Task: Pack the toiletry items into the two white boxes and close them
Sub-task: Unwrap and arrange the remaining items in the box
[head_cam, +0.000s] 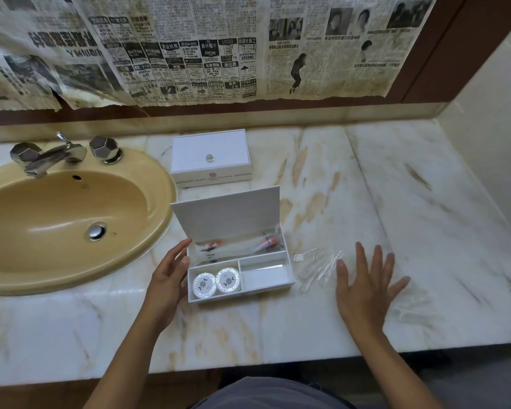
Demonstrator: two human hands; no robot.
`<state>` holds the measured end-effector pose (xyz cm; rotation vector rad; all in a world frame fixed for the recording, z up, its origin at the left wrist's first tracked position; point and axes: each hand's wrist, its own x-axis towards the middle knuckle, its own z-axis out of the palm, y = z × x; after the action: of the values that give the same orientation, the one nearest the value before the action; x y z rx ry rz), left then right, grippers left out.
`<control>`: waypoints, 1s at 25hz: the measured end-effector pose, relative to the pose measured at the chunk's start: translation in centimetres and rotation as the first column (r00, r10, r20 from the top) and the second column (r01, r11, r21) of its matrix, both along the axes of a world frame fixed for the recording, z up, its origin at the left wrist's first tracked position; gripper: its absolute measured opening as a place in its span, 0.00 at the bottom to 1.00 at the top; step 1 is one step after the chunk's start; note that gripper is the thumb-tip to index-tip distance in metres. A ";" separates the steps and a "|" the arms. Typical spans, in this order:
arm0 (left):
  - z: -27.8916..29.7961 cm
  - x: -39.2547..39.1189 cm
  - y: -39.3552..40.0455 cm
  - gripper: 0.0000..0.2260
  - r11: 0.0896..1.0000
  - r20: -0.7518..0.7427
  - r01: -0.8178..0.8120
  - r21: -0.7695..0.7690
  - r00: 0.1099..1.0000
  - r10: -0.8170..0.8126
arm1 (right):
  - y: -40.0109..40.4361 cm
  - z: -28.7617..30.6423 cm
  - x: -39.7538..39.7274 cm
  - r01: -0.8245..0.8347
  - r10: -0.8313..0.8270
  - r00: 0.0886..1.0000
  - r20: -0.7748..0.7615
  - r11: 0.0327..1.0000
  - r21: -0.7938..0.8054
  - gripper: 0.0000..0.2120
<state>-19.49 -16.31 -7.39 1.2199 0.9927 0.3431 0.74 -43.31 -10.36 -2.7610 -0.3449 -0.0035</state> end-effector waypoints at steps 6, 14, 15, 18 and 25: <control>0.3 0.0 -0.1 0.15 1.000 -0.008 0.005 -0.001 1.000 -0.005 | -1.5 -0.8 -0.3 0.132 -0.136 0.974 -0.184 0.991 -0.032 0.33; 0.1 0.0 -0.1 0.15 1.000 -0.002 0.001 -0.002 1.000 -0.001 | 2.7 -1.0 -2.6 -0.110 0.158 0.965 -0.211 0.969 0.220 0.31; 0.1 -0.1 -0.1 0.15 1.000 -0.001 0.000 -0.002 1.000 0.000 | 3.2 -0.8 -2.8 -0.138 0.204 0.952 -0.227 0.951 0.276 0.30; 0.0 -0.1 0.0 0.15 1.000 0.000 0.004 -0.002 1.000 -0.004 | 4.1 -0.2 -3.2 -0.197 0.268 0.943 -0.198 0.927 0.320 0.29; -0.2 0.0 0.0 0.15 1.000 -0.002 0.001 0.004 1.000 -0.001 | 4.2 0.0 -3.0 -0.180 0.245 0.941 -0.233 0.947 0.266 0.27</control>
<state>-19.50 -16.29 -7.59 1.2245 0.9938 0.3431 -2.23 -39.10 -10.37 -2.4306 -0.5325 0.3518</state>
